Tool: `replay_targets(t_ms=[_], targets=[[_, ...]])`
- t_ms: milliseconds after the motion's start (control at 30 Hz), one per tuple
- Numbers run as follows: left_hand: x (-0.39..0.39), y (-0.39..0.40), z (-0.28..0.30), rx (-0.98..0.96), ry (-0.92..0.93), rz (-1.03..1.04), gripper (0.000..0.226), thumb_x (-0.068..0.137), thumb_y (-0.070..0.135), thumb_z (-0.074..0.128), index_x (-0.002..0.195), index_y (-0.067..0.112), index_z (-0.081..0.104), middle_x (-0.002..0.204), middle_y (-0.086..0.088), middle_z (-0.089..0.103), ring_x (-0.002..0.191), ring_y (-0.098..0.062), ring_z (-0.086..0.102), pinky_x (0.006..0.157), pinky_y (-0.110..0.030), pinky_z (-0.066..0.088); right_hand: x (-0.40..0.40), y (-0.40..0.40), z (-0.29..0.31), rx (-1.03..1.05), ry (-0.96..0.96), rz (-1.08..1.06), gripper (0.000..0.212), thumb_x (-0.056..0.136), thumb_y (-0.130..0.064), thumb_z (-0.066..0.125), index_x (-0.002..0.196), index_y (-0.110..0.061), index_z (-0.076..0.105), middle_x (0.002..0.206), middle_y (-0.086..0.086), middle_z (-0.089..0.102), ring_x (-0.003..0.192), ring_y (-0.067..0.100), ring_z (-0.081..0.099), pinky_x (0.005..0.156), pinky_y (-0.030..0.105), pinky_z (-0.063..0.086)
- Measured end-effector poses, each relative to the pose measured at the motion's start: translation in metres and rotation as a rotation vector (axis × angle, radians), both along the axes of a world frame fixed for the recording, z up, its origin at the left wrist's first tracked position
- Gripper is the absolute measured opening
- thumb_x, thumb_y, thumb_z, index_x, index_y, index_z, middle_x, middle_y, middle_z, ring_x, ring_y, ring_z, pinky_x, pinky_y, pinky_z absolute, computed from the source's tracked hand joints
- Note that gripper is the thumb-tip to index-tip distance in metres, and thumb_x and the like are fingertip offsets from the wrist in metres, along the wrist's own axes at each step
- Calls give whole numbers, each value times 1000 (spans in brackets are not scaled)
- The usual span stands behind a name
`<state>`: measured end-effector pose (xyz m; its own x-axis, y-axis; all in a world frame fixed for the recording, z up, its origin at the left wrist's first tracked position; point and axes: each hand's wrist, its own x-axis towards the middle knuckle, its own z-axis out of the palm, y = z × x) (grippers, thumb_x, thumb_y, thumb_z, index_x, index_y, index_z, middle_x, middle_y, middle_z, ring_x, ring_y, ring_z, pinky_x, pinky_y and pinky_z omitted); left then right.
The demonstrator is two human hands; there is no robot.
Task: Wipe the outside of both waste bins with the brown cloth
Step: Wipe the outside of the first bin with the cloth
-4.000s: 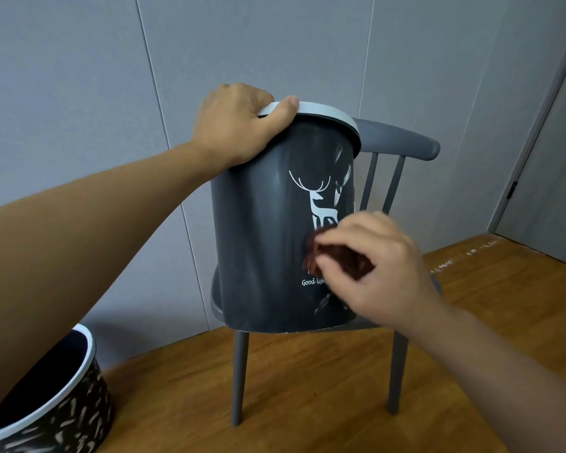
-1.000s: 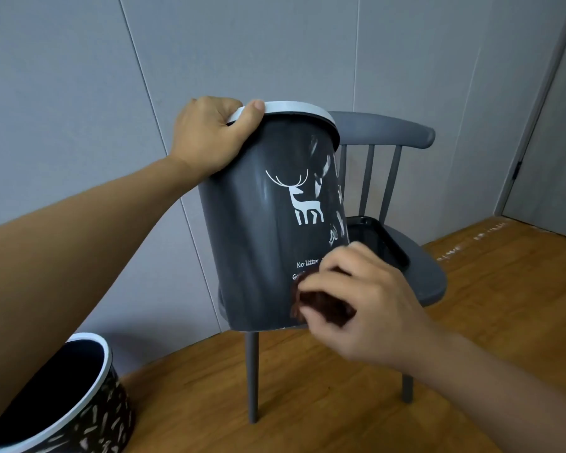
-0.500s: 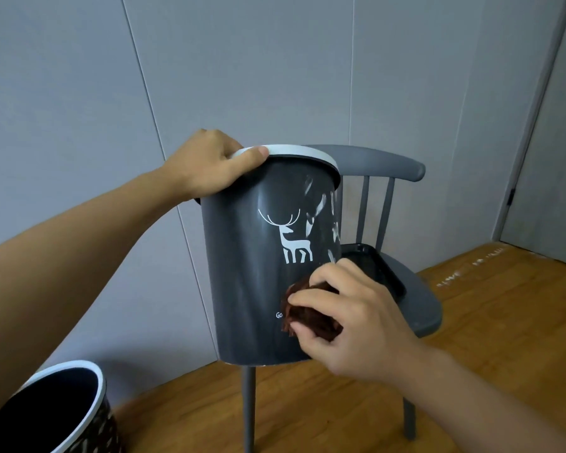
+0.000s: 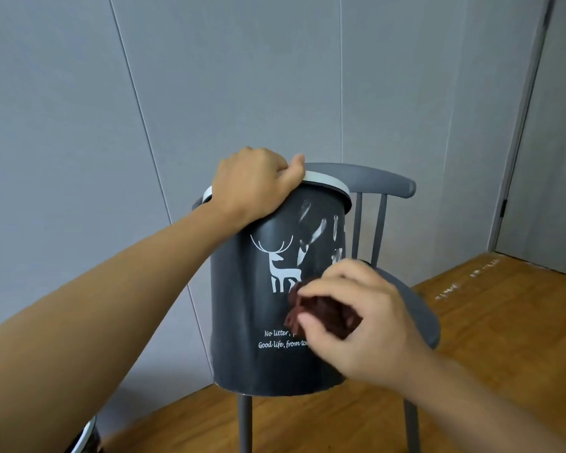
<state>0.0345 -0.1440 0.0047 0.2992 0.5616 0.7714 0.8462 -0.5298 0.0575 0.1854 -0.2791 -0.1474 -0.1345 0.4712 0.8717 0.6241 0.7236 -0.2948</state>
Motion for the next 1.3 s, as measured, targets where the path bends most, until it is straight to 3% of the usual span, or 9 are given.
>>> replay_targets(t_ms=[133,333,467,567,700,800,933,1167,1300], targets=[[-1,0,-9,57,-62,-87,58,98,50,43,59,12,23,49,-9,23,52,-28,28,52,-35,18,25,8,14,-25,252,-96,23,82,-28,79,102,-21,72,101,-7,68,96,11,69,80,16,54],[-6,-3,-11,49,-84,-73,56,97,51,39,58,15,21,51,-8,21,49,-24,24,52,-37,20,27,20,24,-36,349,-159,19,84,-33,79,99,-26,70,99,-7,69,96,7,68,79,9,51],[-13,-2,-12,30,-104,-69,58,96,53,38,56,13,24,49,-7,23,49,-25,27,54,-37,20,8,36,42,71,318,-239,19,87,-33,80,102,-23,77,100,-4,65,94,8,63,85,11,47],[-16,-2,-14,31,-97,-82,60,96,54,36,55,11,27,47,-7,26,49,-25,31,54,-37,24,-5,52,54,69,286,-302,26,89,-43,73,107,-26,79,104,-4,61,100,22,62,88,22,45],[-25,4,-15,16,-128,-66,61,94,56,34,57,9,29,47,-7,27,51,-28,34,56,-40,35,-12,48,41,60,19,-354,42,98,-44,57,134,-29,70,129,-2,55,114,30,49,97,29,39],[-28,4,-15,12,-138,-63,61,94,57,34,57,9,30,48,-8,29,52,-29,36,57,-40,36,-13,36,25,32,-85,-341,48,101,-45,49,145,-32,61,141,-3,48,123,29,42,95,39,50],[-25,-1,-16,31,-136,-111,59,95,54,36,56,10,26,46,-6,24,48,-24,30,55,-38,32,-14,29,15,144,-160,-321,40,100,-38,59,135,-22,70,127,4,60,110,29,53,73,43,59],[-21,-6,-17,67,-92,-106,61,96,54,35,52,13,26,42,-4,25,45,-21,30,54,-35,22,-9,56,62,107,150,-426,29,91,-41,67,113,-24,76,107,-3,64,97,27,57,82,36,50],[-22,-4,-16,67,-88,-109,60,96,53,34,51,14,25,42,-3,25,47,-25,30,54,-35,24,-16,49,55,133,4,-386,37,91,-40,69,122,-21,76,112,2,61,101,29,54,83,37,51]])
